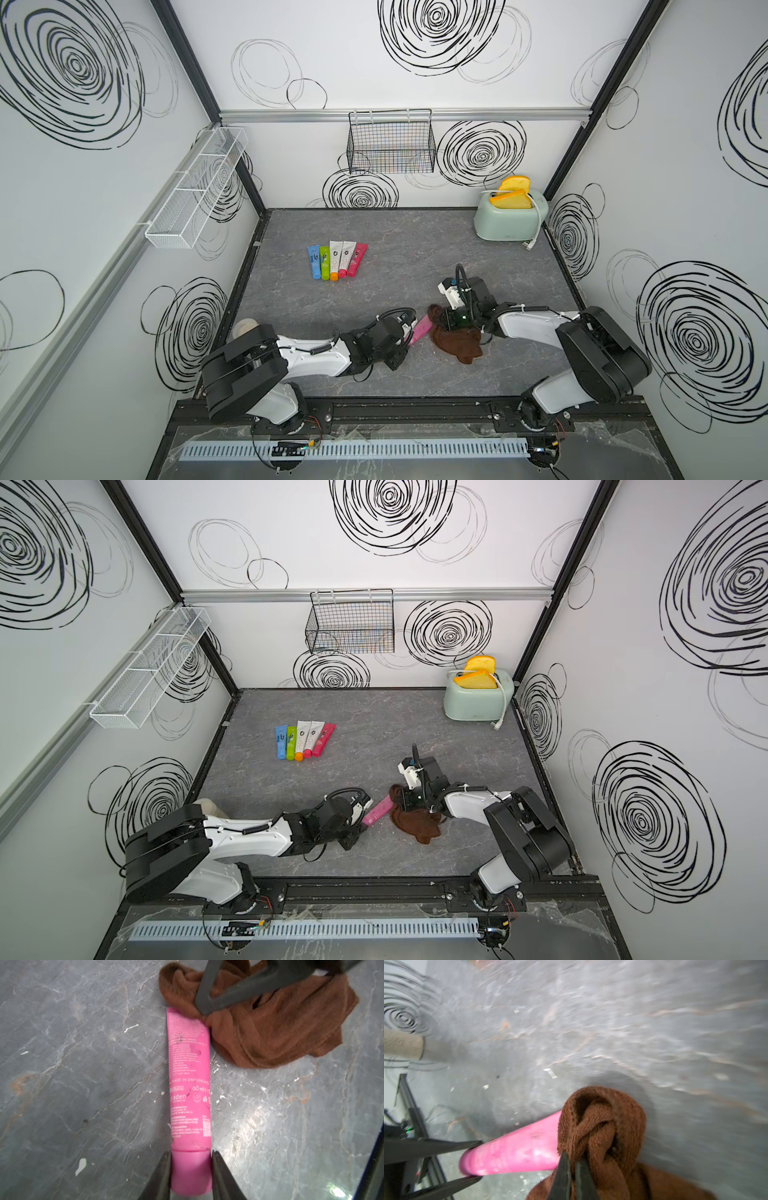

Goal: Wipe the surface of the toothpaste tube
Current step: Wipe the dirt from the toothpaste tube, then place the toothpaste at the center of the board.

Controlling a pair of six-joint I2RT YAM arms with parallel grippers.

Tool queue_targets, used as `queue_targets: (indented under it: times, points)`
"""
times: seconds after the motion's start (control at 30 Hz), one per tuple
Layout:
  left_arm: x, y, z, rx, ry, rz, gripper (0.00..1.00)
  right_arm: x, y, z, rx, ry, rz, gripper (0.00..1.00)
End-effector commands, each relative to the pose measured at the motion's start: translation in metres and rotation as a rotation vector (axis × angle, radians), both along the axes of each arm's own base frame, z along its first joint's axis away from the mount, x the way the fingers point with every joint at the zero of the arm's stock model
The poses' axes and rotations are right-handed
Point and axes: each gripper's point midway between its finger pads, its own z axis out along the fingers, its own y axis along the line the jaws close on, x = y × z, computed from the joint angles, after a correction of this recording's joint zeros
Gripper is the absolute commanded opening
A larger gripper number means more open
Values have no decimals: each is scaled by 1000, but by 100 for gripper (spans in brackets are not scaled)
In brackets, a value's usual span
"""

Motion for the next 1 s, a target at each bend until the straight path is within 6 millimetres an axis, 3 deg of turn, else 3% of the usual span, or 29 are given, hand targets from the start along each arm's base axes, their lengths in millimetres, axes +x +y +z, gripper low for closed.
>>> queue_targets:
  times: [0.0, 0.13, 0.27, 0.4, 0.57, 0.77, 0.87, 0.97]
  points:
    - [1, -13, 15, -77, -21, -29, 0, -7, -4, -11, -55, 26, 24, 0]
    - [3, -13, 16, -76, -23, -28, 0, -32, 23, -3, -8, 42, 115, 0]
    - [6, -13, 18, -82, -25, -26, 0, -72, 52, 4, 59, 87, 224, 0]
    - [6, -14, 19, -87, -24, -28, 0, -92, 63, 5, 86, 108, 271, 0]
    - [7, -14, 19, -90, -21, -24, 0, -70, 38, -12, 55, 134, 185, 0]
    - [16, -2, 23, -104, 5, 52, 0, -20, -24, -6, -7, 70, -39, 0]
    - [35, 13, 29, -117, 34, 157, 0, -18, -31, 5, -20, 39, -62, 0]
    - [61, 22, 45, -173, 50, 250, 0, -31, -29, 3, -11, 59, -50, 0]
